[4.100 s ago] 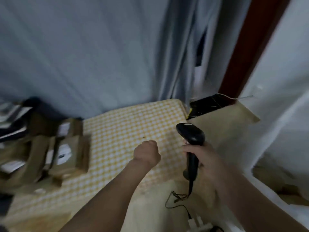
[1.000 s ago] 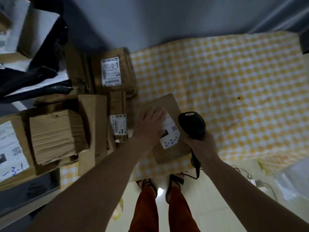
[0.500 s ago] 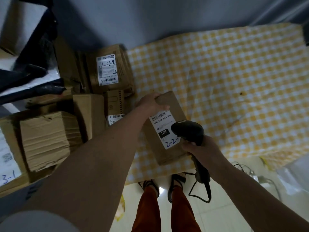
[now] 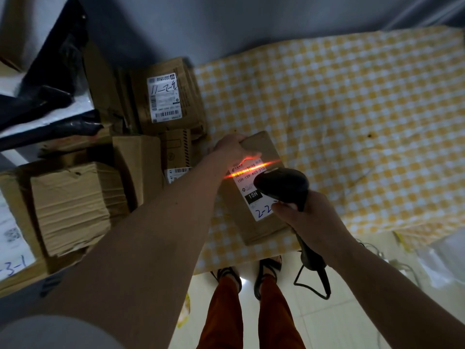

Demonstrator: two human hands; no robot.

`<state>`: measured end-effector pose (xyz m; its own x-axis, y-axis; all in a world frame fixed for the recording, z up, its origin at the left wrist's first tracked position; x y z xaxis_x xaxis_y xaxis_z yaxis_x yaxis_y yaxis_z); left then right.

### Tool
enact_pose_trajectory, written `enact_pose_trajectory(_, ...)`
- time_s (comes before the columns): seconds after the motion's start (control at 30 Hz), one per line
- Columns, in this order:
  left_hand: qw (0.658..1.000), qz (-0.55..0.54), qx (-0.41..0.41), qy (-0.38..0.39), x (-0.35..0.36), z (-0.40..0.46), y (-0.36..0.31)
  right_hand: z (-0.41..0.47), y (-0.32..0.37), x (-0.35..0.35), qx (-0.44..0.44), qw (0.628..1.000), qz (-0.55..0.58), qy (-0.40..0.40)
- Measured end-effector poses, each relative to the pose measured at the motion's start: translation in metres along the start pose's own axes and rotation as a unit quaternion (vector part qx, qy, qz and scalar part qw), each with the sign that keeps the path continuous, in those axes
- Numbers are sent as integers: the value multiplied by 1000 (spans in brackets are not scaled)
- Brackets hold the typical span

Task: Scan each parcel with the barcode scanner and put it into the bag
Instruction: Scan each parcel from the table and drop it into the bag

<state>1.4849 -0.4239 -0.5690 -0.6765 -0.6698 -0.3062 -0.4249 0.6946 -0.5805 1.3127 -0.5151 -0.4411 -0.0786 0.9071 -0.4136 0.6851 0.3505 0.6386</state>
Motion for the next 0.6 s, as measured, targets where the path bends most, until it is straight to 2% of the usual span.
enact_pose_trajectory(0.33, 1000, 1, 16, -2, -2, -2, -2, 4, -5, 5, 9, 999, -32, -1)
enact_pose_trajectory(0.5, 999, 21, 30, 0, -3, -5, -5, 1, -18, 10, 61, 990, 128, -2)
enact_pose_trajectory(0.6, 999, 41, 26, -7, -4, -6, -6, -5, -49, 12, 128, 964, 216, -90)
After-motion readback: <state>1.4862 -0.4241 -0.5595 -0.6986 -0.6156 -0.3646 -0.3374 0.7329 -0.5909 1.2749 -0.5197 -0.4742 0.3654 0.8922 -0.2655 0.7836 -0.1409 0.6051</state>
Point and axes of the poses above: each hand's wrist, its own z-axis towards the middle knuckle, its own x-axis out of the palm, y = z × x, the point moved 6 cm from there along z, towards the middle knuckle, and after that the axes turned 10 degrees about -z, right-handed, at the moved point
